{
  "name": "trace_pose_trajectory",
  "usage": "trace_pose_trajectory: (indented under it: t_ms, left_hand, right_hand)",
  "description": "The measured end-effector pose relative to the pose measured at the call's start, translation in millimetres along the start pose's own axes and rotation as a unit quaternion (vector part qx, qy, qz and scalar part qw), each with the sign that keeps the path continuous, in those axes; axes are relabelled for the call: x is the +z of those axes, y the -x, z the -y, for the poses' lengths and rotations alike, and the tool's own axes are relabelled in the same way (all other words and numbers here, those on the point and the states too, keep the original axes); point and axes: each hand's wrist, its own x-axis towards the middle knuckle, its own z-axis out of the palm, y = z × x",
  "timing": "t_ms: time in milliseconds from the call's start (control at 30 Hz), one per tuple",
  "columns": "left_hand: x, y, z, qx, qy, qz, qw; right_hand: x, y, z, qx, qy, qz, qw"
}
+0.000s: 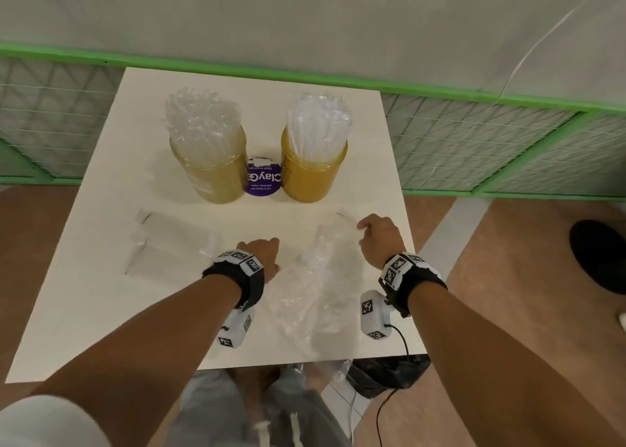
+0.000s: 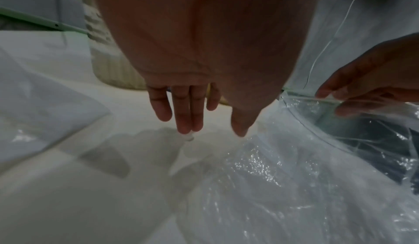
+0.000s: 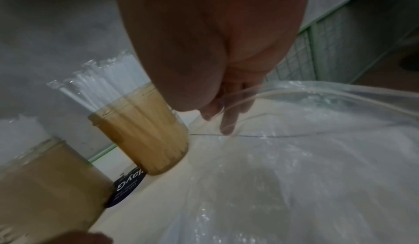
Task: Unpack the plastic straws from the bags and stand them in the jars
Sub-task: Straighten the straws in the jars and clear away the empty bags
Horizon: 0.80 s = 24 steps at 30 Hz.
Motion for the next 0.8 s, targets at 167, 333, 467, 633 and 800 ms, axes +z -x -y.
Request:
trace_pose_trajectory:
  t_ms: [167, 333, 467, 633, 800]
  left_hand:
    - [-2.4, -3.0, -0.8, 0.0, 0.02, 0.012, 1.0]
    - [-29.4, 2.7, 5.8, 0.005, 0.109, -0.043, 0.993]
    - [-65.5, 16.3, 9.0, 0.057, 0.138, -0.131, 0.98]
    - [-99.4, 31.7, 20.2, 0.096, 0.156, -0.168, 0.969]
    - [-113.9, 42.3, 19.9, 0.129, 0.159, -0.179, 0.962]
  right_hand:
    - [-3.5, 1.1, -5.2, 0.001, -0.138, -0.035, 0.99]
    - [-11.9, -3.4, 2.3, 0.018, -0.232, -0.06, 0.971]
    - [-24.1, -8.1, -0.2, 0.025, -0.155, -0.067, 0.985]
    - [-42.0, -10.6, 3.4, -0.056, -0.246, -0.041, 0.967]
    - [-59.9, -10.6, 12.5, -0.084, -0.3, -0.02, 0.95]
